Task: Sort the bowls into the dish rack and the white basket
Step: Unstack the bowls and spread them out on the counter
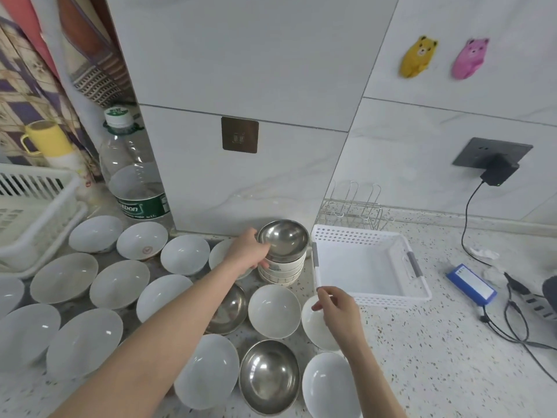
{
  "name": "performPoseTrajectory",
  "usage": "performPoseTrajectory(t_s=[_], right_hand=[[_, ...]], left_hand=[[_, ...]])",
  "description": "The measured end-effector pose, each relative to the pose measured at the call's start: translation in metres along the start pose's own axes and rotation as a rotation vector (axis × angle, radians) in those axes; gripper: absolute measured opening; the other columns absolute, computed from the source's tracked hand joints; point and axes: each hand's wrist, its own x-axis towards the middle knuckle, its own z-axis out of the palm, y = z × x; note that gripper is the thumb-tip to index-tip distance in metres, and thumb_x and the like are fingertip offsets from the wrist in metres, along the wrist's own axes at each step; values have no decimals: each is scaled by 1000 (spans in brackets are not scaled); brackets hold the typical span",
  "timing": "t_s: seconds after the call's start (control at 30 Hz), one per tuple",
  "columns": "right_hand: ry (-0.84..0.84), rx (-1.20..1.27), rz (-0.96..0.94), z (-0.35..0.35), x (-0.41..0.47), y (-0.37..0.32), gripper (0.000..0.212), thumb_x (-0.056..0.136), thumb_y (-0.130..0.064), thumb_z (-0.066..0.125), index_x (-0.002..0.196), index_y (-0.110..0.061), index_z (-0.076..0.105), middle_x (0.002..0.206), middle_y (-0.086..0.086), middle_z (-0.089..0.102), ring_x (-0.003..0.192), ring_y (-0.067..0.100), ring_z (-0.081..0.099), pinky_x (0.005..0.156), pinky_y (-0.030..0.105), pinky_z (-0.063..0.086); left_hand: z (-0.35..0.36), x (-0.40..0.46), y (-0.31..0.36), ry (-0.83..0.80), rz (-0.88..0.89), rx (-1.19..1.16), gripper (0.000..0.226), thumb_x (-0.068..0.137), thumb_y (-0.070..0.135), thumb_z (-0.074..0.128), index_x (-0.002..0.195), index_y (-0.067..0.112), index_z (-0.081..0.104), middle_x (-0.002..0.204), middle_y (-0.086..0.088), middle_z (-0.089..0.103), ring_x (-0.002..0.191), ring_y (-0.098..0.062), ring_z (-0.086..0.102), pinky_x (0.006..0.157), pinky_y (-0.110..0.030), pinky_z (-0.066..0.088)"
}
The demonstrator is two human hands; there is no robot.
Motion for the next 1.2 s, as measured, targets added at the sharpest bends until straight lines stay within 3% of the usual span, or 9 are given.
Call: performPoseTrajectory(t_s=[0.2, 0.33, 0.4, 0.57, 0.67, 0.8, 0.97, 1.07, 1.2], right_hand=[[18, -52, 24, 11, 4, -7, 13, 94, -35, 52, 97, -34, 65, 72, -18, 72, 74, 7, 62, 81, 39, 52], [17, -46, 47, 16, 15, -20, 25, 94, -32, 50, 114, -26, 63, 72, -10, 74, 66, 8, 59, 73, 36, 52], [26, -48, 60, 20, 23, -29, 34, 93, -34, 50, 123, -22, 58, 72, -7, 74, 64, 8, 58, 68, 31, 49], [-9, -93, 101, 38, 38, -51, 55, 88, -52, 49, 134, -20, 48, 64, -6, 73, 84, 11, 64, 84, 41, 51], [-9, -153, 78, 48, 44, -59, 64, 87, -48, 49, 143, -19, 38, 88, 0, 76, 68, -5, 63, 72, 34, 46], [48, -169, 99, 61, 49, -66, 60, 83, -28, 50, 140, -13, 40, 76, 0, 73, 74, 10, 63, 72, 33, 50], [116, -174, 127, 69, 54, -72, 52, 88, -17, 45, 139, -5, 41, 92, 12, 74, 72, 15, 62, 82, 36, 51], [153, -91, 119, 68, 53, -74, 45, 87, -12, 43, 132, -3, 48, 70, 7, 69, 65, 11, 60, 68, 31, 46], [227, 129, 118, 54, 44, -77, 34, 87, -12, 44, 120, -10, 54, 72, 10, 68, 58, 10, 57, 54, 27, 40]], left_hand=[[-10, -13, 12, -21, 42, -97, 37, 87, 25, 55, 122, 22, 45, 71, 1, 72, 50, -13, 70, 38, -19, 33], [-30, -29, 15, -87, 17, -274, 26, 90, 22, 57, 114, 28, 47, 59, -7, 73, 30, -7, 42, 31, -17, 23], [-42, -37, 11, -89, 11, -401, 27, 91, 17, 56, 116, 25, 51, 58, -10, 71, 30, -8, 39, 31, -16, 20], [-71, -57, -18, -40, 2, -620, 26, 94, 11, 50, 119, 12, 60, 66, -12, 71, 46, -11, 56, 31, -15, 21], [-80, -65, -38, -2, -41, -680, 31, 93, 8, 50, 121, 14, 59, 67, -13, 71, 49, -12, 51, 31, -17, 21], [-92, -72, -64, 24, -81, -702, 32, 92, 7, 49, 123, 6, 57, 63, -13, 68, 48, -14, 39, 31, -15, 19], [-105, -78, -78, 60, -95, -700, 34, 92, 5, 50, 125, 9, 55, 72, -18, 70, 42, -8, 55, 30, -16, 22], [-109, -80, -80, 62, -96, -707, 37, 92, 4, 50, 128, 11, 52, 79, -23, 70, 39, -7, 54, 30, -15, 23], [-106, -84, -77, 45, -89, -690, 38, 92, 5, 52, 130, 12, 51, 78, -18, 69, 40, -6, 55, 31, -15, 25]])
